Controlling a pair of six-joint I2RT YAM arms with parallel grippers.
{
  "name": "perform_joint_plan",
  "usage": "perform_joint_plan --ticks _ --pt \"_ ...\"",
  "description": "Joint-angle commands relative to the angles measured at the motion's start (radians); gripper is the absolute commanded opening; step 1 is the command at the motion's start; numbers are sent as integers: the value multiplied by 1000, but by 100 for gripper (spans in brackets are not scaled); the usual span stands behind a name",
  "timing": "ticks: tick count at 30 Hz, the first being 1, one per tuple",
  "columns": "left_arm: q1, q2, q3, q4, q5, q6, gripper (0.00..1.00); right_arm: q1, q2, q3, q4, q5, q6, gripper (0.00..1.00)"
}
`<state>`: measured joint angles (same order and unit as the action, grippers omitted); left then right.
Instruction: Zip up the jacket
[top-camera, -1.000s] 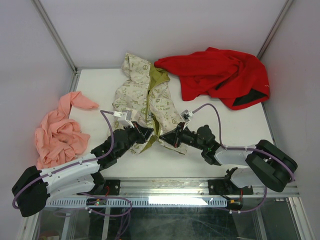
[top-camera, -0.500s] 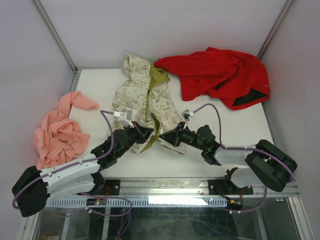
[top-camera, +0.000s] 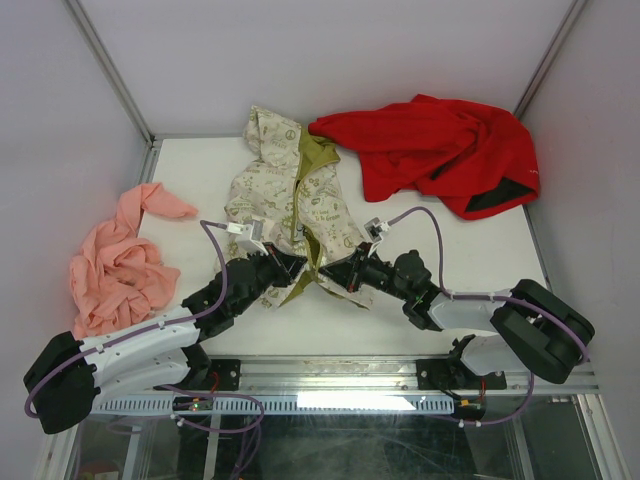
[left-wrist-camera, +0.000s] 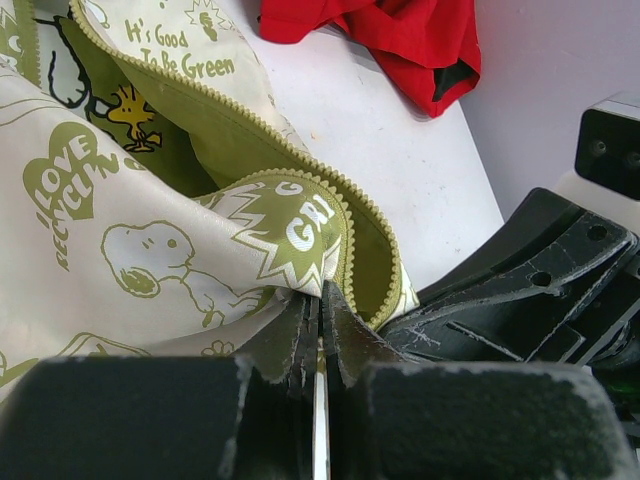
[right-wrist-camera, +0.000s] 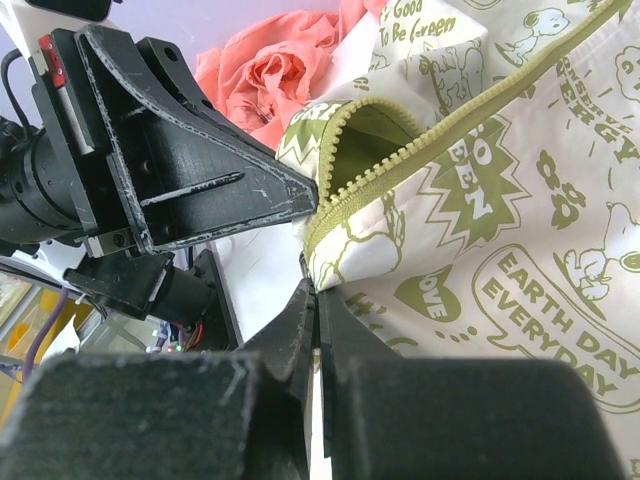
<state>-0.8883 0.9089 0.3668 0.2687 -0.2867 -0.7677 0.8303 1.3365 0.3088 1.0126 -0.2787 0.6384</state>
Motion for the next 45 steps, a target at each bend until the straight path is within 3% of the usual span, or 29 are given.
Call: perform_joint_plan --ticks 1,25,30,35,43,45 --pt "5 -2 34 32 7 -3 0 7 -13 38 79 26 13 0" --pt "-75 21 43 -78 -98 53 0 4 -45 153 -214 76 43 0" --pt "-84 41 60 -121 -154 13 0 4 -56 160 -214 76 43 0" --pt "-94 71 91 -108 -118 23 0 4 -37 155 -212 76 43 0" --pt "-98 -16 36 -105 -107 -32 0 -28 -15 152 -156 32 90 0" --pt "-97 -47 19 -109 -119 -66 13 -28 -16 151 -152 3 77 0"
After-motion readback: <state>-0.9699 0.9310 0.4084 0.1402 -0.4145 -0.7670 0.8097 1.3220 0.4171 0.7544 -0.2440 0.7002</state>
